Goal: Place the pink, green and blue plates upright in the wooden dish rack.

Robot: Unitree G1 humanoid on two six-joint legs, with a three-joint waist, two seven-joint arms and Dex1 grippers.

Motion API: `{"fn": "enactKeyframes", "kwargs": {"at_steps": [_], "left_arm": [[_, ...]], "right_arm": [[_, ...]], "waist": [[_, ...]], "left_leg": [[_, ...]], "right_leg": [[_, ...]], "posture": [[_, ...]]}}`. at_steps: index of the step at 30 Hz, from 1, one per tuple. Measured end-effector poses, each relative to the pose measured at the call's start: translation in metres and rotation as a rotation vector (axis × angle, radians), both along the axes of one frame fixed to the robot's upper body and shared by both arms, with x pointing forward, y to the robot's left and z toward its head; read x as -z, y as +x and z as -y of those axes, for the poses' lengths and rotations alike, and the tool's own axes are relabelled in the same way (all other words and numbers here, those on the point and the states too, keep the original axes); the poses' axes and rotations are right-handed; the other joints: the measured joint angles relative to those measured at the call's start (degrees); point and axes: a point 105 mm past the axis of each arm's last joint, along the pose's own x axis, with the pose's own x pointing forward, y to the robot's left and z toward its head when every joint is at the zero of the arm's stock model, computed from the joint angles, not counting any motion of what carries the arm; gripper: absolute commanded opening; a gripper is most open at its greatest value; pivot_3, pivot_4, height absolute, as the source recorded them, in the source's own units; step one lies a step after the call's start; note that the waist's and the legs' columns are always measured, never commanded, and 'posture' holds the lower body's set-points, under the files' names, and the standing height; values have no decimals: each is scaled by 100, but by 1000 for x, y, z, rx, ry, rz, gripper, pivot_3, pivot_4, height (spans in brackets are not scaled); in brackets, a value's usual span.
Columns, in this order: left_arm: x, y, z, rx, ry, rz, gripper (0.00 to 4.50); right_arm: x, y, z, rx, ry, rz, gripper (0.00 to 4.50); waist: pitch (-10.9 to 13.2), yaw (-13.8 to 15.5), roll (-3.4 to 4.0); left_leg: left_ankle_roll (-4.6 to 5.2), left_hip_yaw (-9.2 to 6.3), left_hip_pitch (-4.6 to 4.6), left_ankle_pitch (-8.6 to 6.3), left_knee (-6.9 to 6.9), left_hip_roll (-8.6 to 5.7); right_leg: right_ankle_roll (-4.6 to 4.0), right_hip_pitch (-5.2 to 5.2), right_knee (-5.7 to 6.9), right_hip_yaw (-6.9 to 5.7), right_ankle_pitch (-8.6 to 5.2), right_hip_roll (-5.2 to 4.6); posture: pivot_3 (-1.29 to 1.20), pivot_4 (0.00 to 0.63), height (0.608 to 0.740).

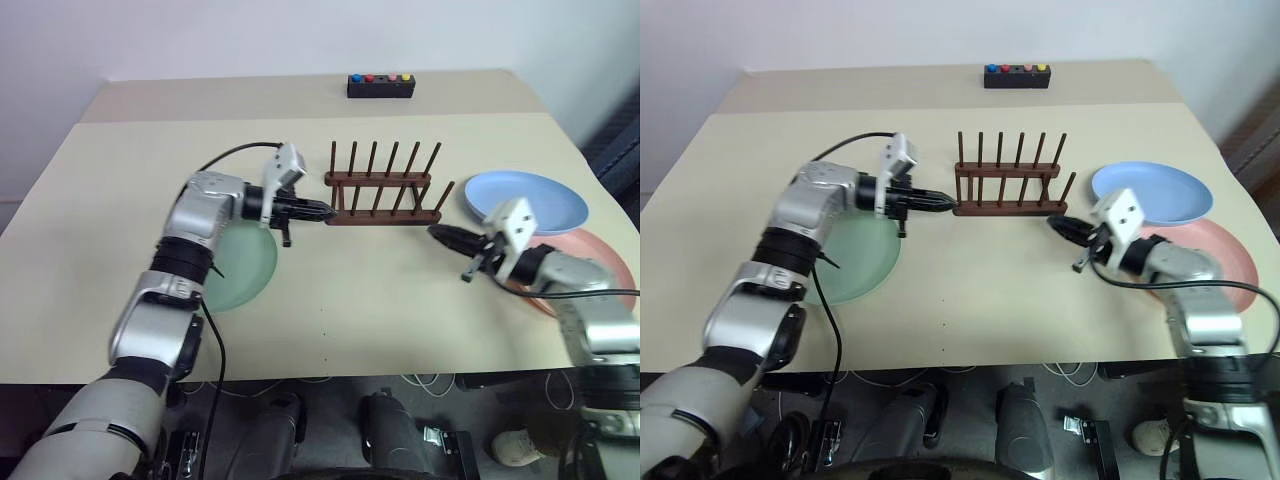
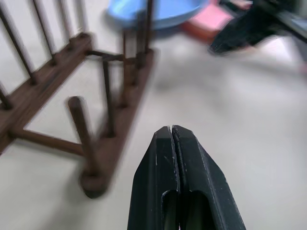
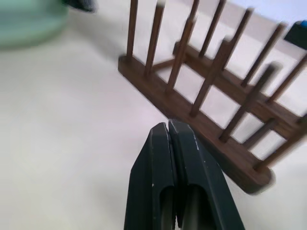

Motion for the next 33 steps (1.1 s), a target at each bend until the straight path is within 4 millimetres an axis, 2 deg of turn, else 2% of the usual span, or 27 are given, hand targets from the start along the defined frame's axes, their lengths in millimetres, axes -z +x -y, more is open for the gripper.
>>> {"fn": "enactKeyframes", "kwargs": {"at_steps": [1, 3, 5, 8, 9, 10, 15, 21, 27, 33], "left_arm": [[-8, -3, -9, 1, -27, -26, 809], [-26, -9, -22, 17, -87, -34, 1751], [-40, -16, -32, 49, -114, -19, 2750], [-49, -21, -45, 58, -131, -20, 4175], [-51, -22, -48, 61, -136, -16, 4500], [-52, -23, -49, 64, -140, -10, 4500], [-59, -22, -49, 65, -172, 76, 4500], [-61, -26, -41, 71, -219, 238, 4500], [-75, -39, -37, 148, -279, 263, 4500], [-66, -48, -39, 180, -294, 187, 4500]], "right_arm": [[-11, -4, 4, 12, 22, 12, 527], [-27, -11, 10, 28, 57, 34, 1253], [-29, -19, 13, 40, 67, 15, 2256], [-26, -26, 17, 60, 61, -23, 3692], [-25, -28, 19, 69, 48, -33, 4146], [-26, -30, 22, 80, 37, -36, 4416], [-25, -38, 42, 153, -21, -46, 4416], [10, -51, 79, 276, -192, -207, 4416], [34, -57, 94, 359, -221, -354, 4416], [45, -60, 107, 438, -227, -450, 4416]], "waist": [[0, 3, 0], [0, 19, -1], [0, 36, -1], [0, 55, -1], [0, 59, -1], [0, 64, -1], [0, 58, -1], [0, 52, -2], [-1, 45, 0], [-1, 56, 0]], "left_leg": [[1, 0, 0, -1, 0, 0], [3, -1, 0, -2, 0, 1], [4, 0, 0, -3, 0, 0], [5, 1, 0, -3, 0, -2], [6, 1, 0, -4, 1, -2], [7, 1, 0, -4, 0, -3], [12, 1, 0, -8, -1, -1], [17, 9, -1, -11, 1, -1], [18, 10, -1, -12, 0, 1], [20, 10, -1, -12, 0, 1]], "right_leg": [[0, 0, -1, 0, 0, 0], [0, 3, -4, 0, 0, -1], [0, 4, -8, 0, 0, -3], [0, 4, -8, 0, 0, -4], [0, 5, -9, 0, 0, -4], [0, 6, -10, 0, 0, -6], [0, 5, -13, 0, 0, -6], [0, 6, -15, 5, 0, -8], [0, 5, -15, 9, 0, -7], [0, 5, -15, 11, 0, -7]], "posture": [[0, 150, 740], [0, 150, 740], [0, 150, 740], [0, 150, 740], [0, 150, 740], [0, 150, 740], [0, 150, 740], [0, 150, 740], [0, 150, 740], [0, 150, 740]]}}
